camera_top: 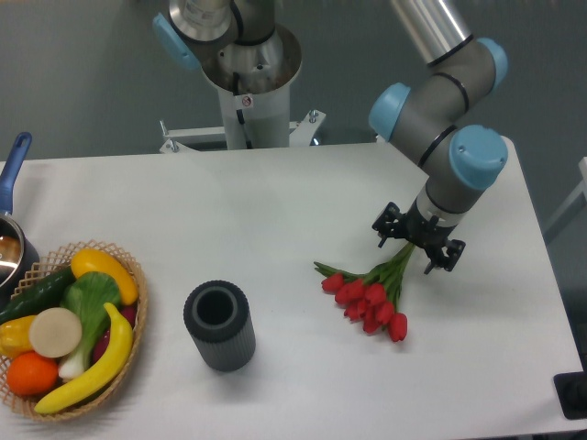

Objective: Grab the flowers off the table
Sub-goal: 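Lower the gripper onto the stems and close it around them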

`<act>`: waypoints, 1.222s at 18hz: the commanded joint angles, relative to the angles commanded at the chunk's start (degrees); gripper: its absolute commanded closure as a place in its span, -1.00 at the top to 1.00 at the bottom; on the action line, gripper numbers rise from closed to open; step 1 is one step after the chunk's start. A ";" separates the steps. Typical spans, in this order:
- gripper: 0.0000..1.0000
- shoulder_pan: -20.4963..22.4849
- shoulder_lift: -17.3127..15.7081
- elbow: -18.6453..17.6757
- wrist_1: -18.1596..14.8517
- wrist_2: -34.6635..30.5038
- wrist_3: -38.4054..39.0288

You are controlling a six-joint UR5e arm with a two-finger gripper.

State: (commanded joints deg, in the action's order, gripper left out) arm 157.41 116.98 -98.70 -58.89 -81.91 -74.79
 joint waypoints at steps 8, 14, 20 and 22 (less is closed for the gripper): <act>1.00 -1.32 1.93 -0.09 2.99 -2.28 0.44; 0.64 -1.41 1.85 -0.44 3.16 -2.37 0.35; 0.16 -1.41 1.67 -0.44 3.16 -2.37 0.44; 0.04 -1.41 1.58 -0.36 3.16 -2.37 0.53</act>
State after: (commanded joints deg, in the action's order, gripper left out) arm 156.01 118.56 -99.05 -55.72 -84.29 -74.27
